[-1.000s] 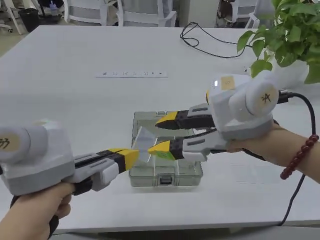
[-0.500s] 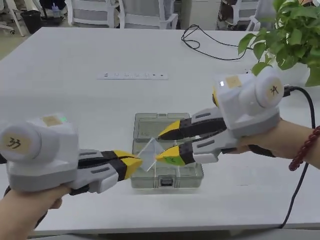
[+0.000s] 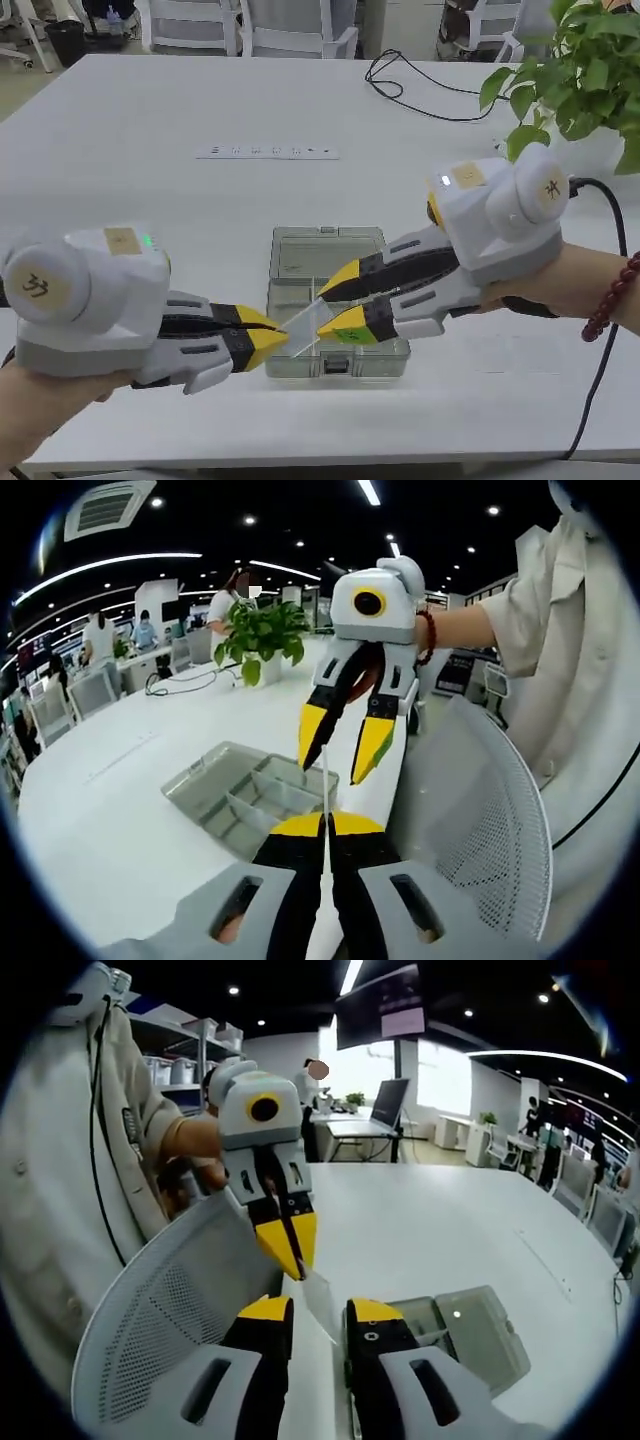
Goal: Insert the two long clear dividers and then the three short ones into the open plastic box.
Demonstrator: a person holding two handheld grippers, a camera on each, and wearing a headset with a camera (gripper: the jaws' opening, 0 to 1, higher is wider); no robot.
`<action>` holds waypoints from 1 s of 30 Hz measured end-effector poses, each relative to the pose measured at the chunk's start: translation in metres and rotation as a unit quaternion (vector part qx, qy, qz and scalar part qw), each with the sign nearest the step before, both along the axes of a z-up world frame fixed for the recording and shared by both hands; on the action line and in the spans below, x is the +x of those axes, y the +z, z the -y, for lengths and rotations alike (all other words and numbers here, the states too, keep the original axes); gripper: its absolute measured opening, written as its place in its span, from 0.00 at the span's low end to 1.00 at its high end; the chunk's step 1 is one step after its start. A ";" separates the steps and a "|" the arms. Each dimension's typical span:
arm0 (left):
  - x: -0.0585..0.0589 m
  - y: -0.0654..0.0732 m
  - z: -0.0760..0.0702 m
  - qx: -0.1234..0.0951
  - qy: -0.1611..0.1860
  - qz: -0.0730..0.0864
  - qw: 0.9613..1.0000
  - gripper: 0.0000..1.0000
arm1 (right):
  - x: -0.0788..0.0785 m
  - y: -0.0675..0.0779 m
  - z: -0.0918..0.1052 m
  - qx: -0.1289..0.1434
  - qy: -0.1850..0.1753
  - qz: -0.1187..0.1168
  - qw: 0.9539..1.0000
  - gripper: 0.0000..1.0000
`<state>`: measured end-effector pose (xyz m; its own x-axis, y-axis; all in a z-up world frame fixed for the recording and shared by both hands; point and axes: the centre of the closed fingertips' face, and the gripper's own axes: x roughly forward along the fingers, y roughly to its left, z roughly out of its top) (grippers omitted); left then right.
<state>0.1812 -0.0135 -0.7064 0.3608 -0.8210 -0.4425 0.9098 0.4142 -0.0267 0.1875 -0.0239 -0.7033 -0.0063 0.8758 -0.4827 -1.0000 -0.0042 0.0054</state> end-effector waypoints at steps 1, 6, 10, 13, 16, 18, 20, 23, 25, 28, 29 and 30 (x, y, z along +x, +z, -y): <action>-0.001 0.000 0.000 0.002 -0.006 0.002 1.000 0.00 | 0.000 -0.001 0.000 0.000 0.001 0.000 1.000 0.22; -0.006 -0.001 0.000 0.009 -0.031 0.005 0.999 0.00 | -0.003 -0.002 0.000 0.002 0.011 -0.006 1.000 0.18; -0.009 0.000 0.003 0.003 -0.047 0.005 0.999 0.00 | -0.006 -0.004 -0.001 0.004 0.019 -0.012 1.000 0.17; -0.010 0.000 0.004 0.003 -0.056 0.004 0.998 0.00 | -0.008 -0.007 -0.001 0.003 0.028 -0.017 0.999 0.14; -0.010 0.000 0.005 0.005 -0.061 0.006 0.998 0.00 | -0.011 -0.010 -0.001 -0.001 0.036 -0.019 0.999 0.13; -0.008 0.001 0.005 0.003 -0.063 0.007 0.998 0.00 | -0.011 -0.010 -0.002 -0.001 0.039 -0.019 0.999 0.12; -0.008 0.002 0.005 0.002 -0.065 0.008 0.998 0.00 | -0.009 -0.010 -0.002 0.000 0.037 -0.018 0.999 0.10; -0.008 0.002 0.006 -0.001 -0.068 0.006 0.998 0.00 | -0.008 -0.010 -0.002 0.002 0.039 -0.016 0.999 0.07; -0.008 0.002 0.006 0.000 -0.070 0.007 0.998 0.00 | -0.009 -0.011 -0.002 0.001 0.043 -0.018 0.999 0.06; -0.007 0.002 0.005 0.000 -0.070 0.008 0.997 0.00 | -0.009 -0.011 -0.002 -0.001 0.047 -0.015 0.999 0.05; -0.006 0.001 0.005 -0.001 -0.071 0.009 0.997 0.00 | -0.010 -0.012 -0.001 -0.002 0.049 -0.019 0.999 0.05; -0.005 0.001 0.005 -0.001 -0.071 0.008 0.997 0.00 | -0.010 -0.012 -0.001 -0.002 0.050 -0.019 0.999 0.04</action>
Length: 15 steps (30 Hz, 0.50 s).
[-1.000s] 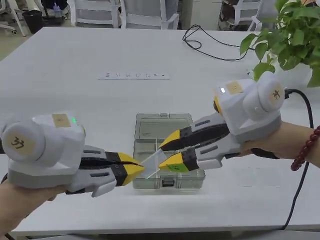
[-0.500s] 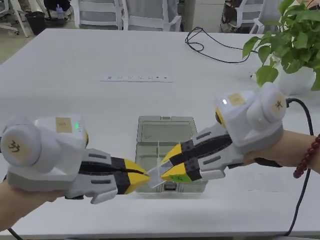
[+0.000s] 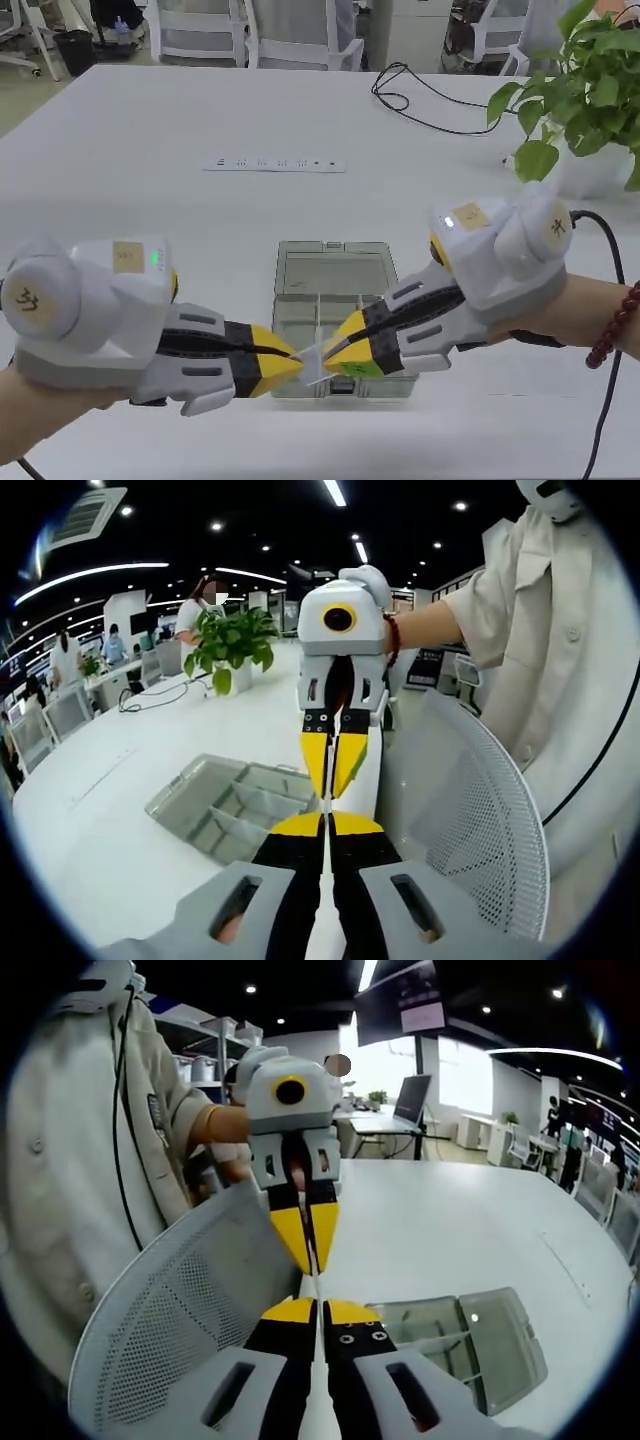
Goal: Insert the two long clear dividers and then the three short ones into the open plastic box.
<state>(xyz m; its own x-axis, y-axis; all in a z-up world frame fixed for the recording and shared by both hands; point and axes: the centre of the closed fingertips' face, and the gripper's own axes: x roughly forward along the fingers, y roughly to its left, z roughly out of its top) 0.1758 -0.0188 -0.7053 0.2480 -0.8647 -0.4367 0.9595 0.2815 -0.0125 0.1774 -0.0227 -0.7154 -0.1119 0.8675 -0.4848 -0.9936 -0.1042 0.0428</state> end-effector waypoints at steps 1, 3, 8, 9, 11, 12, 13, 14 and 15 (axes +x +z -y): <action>0.000 0.000 0.000 0.000 0.000 0.000 1.000 0.00 | 0.000 0.000 0.000 -0.001 0.002 0.001 1.000 0.04; 0.002 -0.001 0.000 0.000 0.003 0.001 1.000 0.00 | 0.000 -0.001 0.000 -0.002 0.005 0.005 1.000 0.03; 0.006 -0.001 -0.001 -0.004 0.009 0.002 1.000 0.00 | 0.003 -0.002 0.000 -0.005 0.000 0.015 1.000 0.02; 0.006 -0.001 -0.001 -0.005 0.011 0.002 1.000 0.00 | 0.004 -0.002 -0.001 -0.006 -0.002 0.015 1.000 0.02; 0.007 -0.001 -0.001 -0.005 0.012 0.005 1.000 0.00 | 0.004 -0.001 -0.001 -0.009 -0.004 0.016 1.000 0.02; 0.008 -0.001 -0.002 -0.006 0.016 0.005 1.000 0.00 | 0.005 -0.001 -0.001 -0.010 -0.006 0.021 1.000 0.02; 0.009 -0.001 -0.002 -0.008 0.018 0.005 1.000 0.00 | 0.006 -0.001 -0.001 -0.011 -0.007 0.023 1.000 0.02; 0.010 0.000 -0.002 -0.013 0.023 0.003 1.000 0.00 | 0.006 -0.001 -0.001 -0.012 -0.010 0.023 1.000 0.02; 0.011 0.000 -0.002 -0.015 0.025 0.003 1.000 0.00 | 0.007 0.000 -0.001 -0.012 -0.012 0.024 1.000 0.02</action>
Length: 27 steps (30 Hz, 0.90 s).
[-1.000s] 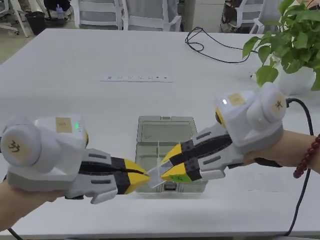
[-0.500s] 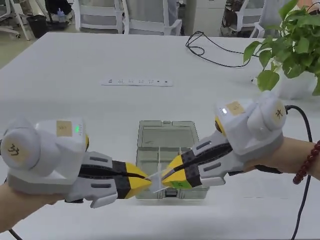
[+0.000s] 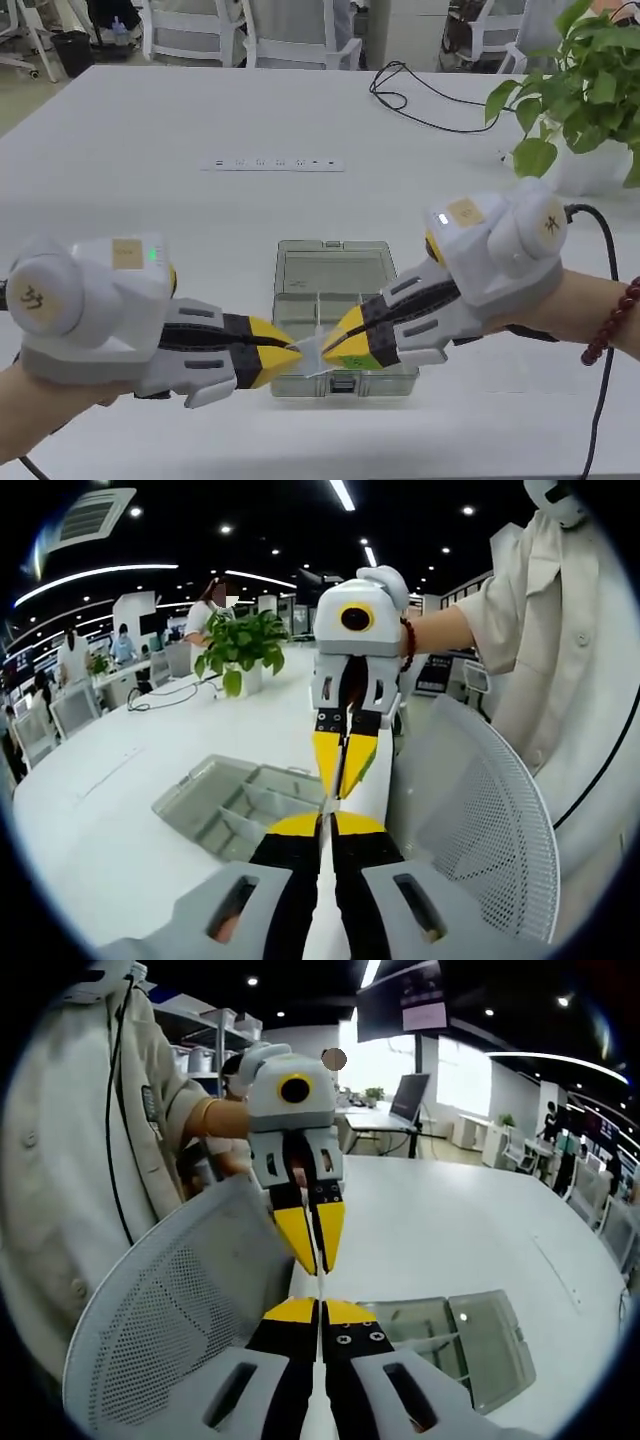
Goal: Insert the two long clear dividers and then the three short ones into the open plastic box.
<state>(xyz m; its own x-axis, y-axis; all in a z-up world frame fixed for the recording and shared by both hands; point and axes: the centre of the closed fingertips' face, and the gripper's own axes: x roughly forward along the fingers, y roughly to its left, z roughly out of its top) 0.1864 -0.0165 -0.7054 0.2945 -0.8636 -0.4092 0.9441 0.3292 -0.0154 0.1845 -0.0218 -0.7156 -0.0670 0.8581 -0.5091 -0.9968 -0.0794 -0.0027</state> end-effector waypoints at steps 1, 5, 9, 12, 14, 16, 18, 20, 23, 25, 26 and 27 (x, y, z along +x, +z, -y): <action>0.001 0.000 0.000 -0.001 0.002 0.001 1.000 0.00 | 0.001 0.001 0.000 0.000 -0.003 0.000 1.000 0.02; 0.005 -0.001 -0.005 -0.004 0.029 -0.014 0.999 0.07 | 0.004 0.001 0.002 -0.004 -0.014 0.001 1.000 0.02; 0.010 0.002 -0.011 -0.019 0.053 -0.014 0.998 0.13 | 0.009 0.004 0.004 -0.003 -0.028 0.005 1.000 0.02; 0.011 0.002 -0.014 -0.021 0.065 -0.012 0.998 0.19 | 0.014 0.004 0.006 -0.006 -0.045 0.009 0.999 0.02; 0.012 0.001 -0.016 -0.020 0.074 -0.012 0.997 0.26 | 0.017 0.005 0.007 -0.007 -0.060 -0.003 0.998 0.02; 0.012 0.001 -0.018 -0.021 0.079 -0.009 0.997 0.32 | 0.019 0.006 0.007 -0.005 -0.065 0.000 0.998 0.02; 0.014 0.001 -0.020 -0.024 0.092 -0.008 0.995 0.38 | 0.022 0.006 0.008 -0.007 -0.076 -0.004 0.997 0.02; 0.016 0.000 -0.022 -0.028 0.104 -0.006 0.994 0.45 | 0.026 0.006 0.008 -0.008 -0.086 -0.003 0.996 0.02; 0.018 -0.002 -0.025 -0.028 0.121 -0.006 0.992 0.53 | 0.032 0.005 0.008 -0.014 -0.099 -0.001 0.995 0.02; 0.019 -0.004 -0.028 -0.028 0.132 -0.009 0.991 0.58 | 0.036 0.004 0.008 -0.019 -0.108 -0.004 0.994 0.02; 0.019 -0.005 -0.029 -0.029 0.135 -0.009 0.990 0.60 | 0.039 0.004 0.009 -0.021 -0.113 -0.005 0.993 0.02; 0.020 -0.005 -0.031 -0.032 0.140 -0.010 0.990 0.61 | 0.040 0.003 0.010 -0.027 -0.119 -0.010 0.992 0.02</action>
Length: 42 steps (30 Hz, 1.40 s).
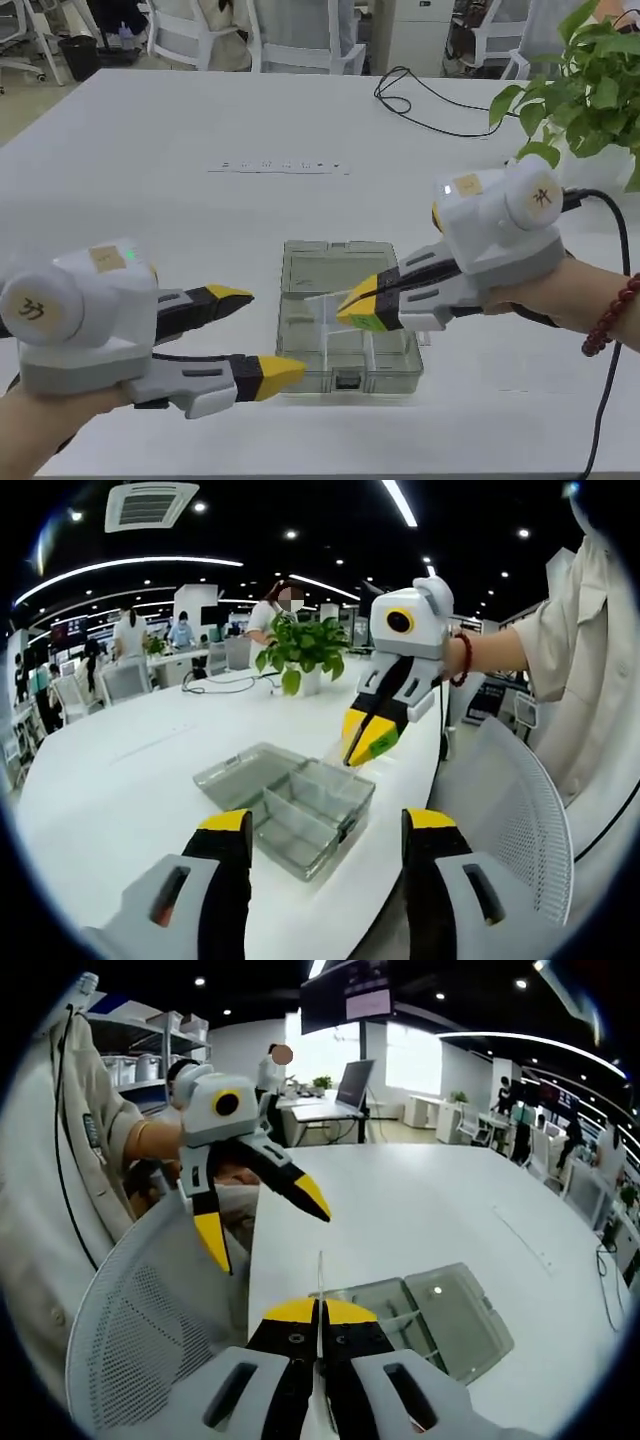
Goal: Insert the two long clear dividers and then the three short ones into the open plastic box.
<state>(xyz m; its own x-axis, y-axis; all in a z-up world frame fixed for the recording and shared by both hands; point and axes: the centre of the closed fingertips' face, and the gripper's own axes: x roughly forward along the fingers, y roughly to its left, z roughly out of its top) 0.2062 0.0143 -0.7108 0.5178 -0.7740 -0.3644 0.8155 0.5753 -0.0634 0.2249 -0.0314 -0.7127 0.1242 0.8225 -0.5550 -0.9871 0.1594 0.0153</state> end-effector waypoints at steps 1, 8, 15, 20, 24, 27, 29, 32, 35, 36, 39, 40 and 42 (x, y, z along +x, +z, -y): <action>0.000 -0.001 -0.001 -0.001 0.004 -0.003 1.000 0.62 | 0.001 0.000 0.000 0.000 -0.001 0.001 1.000 0.02; 0.002 -0.005 -0.006 0.002 0.029 -0.009 1.000 0.71 | 0.012 -0.006 0.001 -0.026 -0.021 0.007 0.999 0.02; 0.003 -0.009 -0.007 0.003 0.037 -0.014 0.999 0.80 | 0.020 -0.016 0.001 -0.051 -0.025 0.012 0.998 0.02; 0.003 -0.007 -0.006 0.001 0.042 -0.010 0.999 0.84 | 0.025 -0.022 0.000 -0.064 -0.028 0.014 0.997 0.02; 0.004 -0.007 -0.006 0.001 0.044 -0.011 0.999 0.86 | 0.030 -0.025 -0.001 -0.070 -0.033 0.017 0.997 0.02; 0.004 -0.007 -0.006 0.000 0.044 -0.010 0.999 0.86 | 0.035 -0.027 -0.002 -0.075 -0.035 0.019 0.996 0.02; 0.004 -0.007 -0.006 0.000 0.043 -0.009 0.999 0.87 | 0.037 -0.030 -0.002 -0.081 -0.036 0.020 0.996 0.02; 0.004 -0.008 -0.006 0.002 0.042 -0.010 0.999 0.87 | 0.039 -0.033 -0.003 -0.083 -0.035 0.017 0.996 0.02; 0.006 -0.008 -0.007 0.005 0.040 -0.007 0.999 0.87 | 0.042 -0.037 -0.002 -0.089 -0.037 0.014 0.995 0.02; 0.006 -0.008 -0.008 0.004 0.041 -0.007 0.999 0.87 | 0.043 -0.038 -0.002 -0.089 -0.038 0.011 0.995 0.02; 0.008 -0.009 -0.010 -0.001 0.042 -0.010 0.999 0.87 | 0.044 -0.040 -0.003 -0.087 -0.042 0.001 0.995 0.02; 0.008 -0.009 -0.010 -0.002 0.042 -0.010 0.999 0.87 | 0.044 -0.040 -0.004 -0.087 -0.042 0.002 0.995 0.02; 0.009 -0.009 -0.011 -0.001 0.042 -0.010 0.999 0.87 | 0.045 -0.042 -0.004 -0.090 -0.042 0.001 0.995 0.02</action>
